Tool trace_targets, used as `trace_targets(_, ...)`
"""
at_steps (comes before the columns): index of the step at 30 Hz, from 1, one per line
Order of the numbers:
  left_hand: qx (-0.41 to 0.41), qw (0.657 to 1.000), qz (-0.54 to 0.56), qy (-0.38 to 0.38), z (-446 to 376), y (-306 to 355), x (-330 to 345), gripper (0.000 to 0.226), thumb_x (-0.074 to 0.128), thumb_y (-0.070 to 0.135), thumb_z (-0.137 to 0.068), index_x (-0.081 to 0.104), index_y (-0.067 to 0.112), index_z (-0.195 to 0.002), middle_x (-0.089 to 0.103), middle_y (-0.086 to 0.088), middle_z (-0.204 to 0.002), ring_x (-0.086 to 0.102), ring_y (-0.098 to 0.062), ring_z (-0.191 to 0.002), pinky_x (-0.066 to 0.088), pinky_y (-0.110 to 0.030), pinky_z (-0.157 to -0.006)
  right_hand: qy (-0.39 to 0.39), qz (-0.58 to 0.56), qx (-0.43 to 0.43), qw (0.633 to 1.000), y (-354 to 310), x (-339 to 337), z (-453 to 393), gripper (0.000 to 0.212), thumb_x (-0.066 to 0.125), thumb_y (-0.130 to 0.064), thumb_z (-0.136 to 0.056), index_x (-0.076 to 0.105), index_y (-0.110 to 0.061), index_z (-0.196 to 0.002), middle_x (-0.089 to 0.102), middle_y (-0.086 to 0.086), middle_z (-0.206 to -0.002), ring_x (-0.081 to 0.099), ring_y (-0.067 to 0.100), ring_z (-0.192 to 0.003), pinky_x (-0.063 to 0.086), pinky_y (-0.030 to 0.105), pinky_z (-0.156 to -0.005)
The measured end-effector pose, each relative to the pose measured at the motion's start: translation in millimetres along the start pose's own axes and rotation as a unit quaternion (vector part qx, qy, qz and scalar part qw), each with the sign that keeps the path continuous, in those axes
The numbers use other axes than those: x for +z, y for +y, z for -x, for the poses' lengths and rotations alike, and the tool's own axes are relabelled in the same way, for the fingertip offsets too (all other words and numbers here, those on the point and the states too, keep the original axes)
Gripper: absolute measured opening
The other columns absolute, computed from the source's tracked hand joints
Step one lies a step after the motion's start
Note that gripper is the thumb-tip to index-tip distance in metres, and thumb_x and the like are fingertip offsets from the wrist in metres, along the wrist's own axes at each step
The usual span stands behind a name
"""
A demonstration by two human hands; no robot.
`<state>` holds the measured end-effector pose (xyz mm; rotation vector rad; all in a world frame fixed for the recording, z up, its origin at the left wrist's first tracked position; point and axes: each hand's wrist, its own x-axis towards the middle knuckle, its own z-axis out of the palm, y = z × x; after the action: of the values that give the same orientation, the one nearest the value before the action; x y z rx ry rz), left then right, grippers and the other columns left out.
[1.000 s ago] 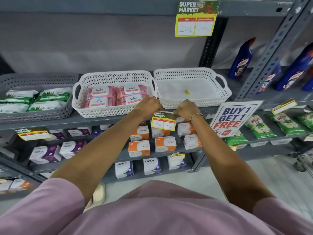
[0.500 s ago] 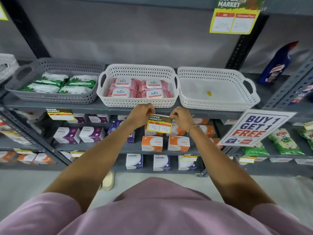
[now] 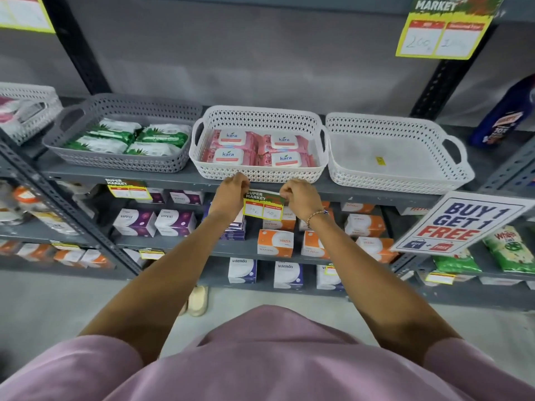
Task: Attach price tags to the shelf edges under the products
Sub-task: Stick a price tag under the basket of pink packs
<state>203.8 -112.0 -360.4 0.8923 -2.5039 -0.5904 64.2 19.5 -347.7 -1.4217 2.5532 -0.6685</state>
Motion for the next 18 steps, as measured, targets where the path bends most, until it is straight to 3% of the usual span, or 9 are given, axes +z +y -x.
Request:
trace_targets(5,-0.027,0.999,-0.032,0.02,5,-9,-12,0.022,0.062,0.0,-0.08,0.057,0.017,-0.093,0.063,-0.01,-0.09,0.063,-0.027,-0.072,0.056,-0.039,-0.063,-0.002,-0.024,0.033,0.999,-7,12,-2,0.014,0.061,-0.003,-0.086,0.071,-0.013,-0.083,0.072,0.0,-0.094,0.064,0.018,-0.09,0.054,0.039,-0.083)
trace_targets(12,-0.081,0.995,0.048,0.035,-2,-11,-15,0.015,0.06,0.002,-0.079,0.054,0.013,-0.087,0.068,0.002,-0.079,0.063,-0.021,-0.082,0.055,-0.038,-0.064,0.044,-0.057,0.113,0.991,-17,14,-3,0.01,0.065,-0.02,-0.087,0.074,-0.018,-0.085,0.075,0.0,-0.096,0.066,0.02,-0.091,0.054,0.039,-0.081)
trace_targets(18,-0.102,0.989,0.103,0.039,0,-14,-8,0.019,0.062,0.002,-0.08,0.049,0.016,-0.083,0.073,0.005,-0.076,0.064,-0.02,-0.082,0.055,-0.038,-0.063,0.074,-0.04,0.129,0.988,-19,16,0,0.012,0.067,-0.026,-0.085,0.074,-0.016,-0.083,0.071,0.003,-0.098,0.065,0.022,-0.089,0.054,0.037,-0.076)
